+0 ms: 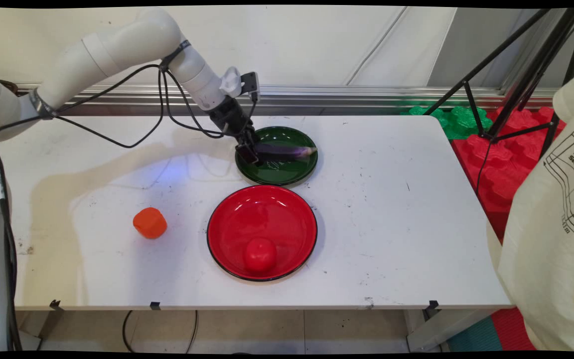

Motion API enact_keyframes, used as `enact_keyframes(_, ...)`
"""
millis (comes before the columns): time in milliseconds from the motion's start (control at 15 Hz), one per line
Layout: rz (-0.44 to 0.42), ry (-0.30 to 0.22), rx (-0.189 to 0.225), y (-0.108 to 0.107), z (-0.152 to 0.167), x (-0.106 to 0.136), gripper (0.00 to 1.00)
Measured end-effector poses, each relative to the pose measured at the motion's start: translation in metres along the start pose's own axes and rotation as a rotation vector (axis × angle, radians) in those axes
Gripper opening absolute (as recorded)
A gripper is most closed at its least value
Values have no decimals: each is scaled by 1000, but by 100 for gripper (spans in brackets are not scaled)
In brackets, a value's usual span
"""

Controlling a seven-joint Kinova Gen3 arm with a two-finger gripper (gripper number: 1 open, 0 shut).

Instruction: Pick up the eggplant from the green plate, then place the picked object on the table

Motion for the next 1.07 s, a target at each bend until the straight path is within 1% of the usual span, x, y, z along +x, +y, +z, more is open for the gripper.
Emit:
enact_keyframes(267,34,-7,7,-5,9,3,100)
enact_keyframes(333,38,-7,8,-6,9,4,0)
enact_keyframes(1067,72,-6,10,-8,11,8,0)
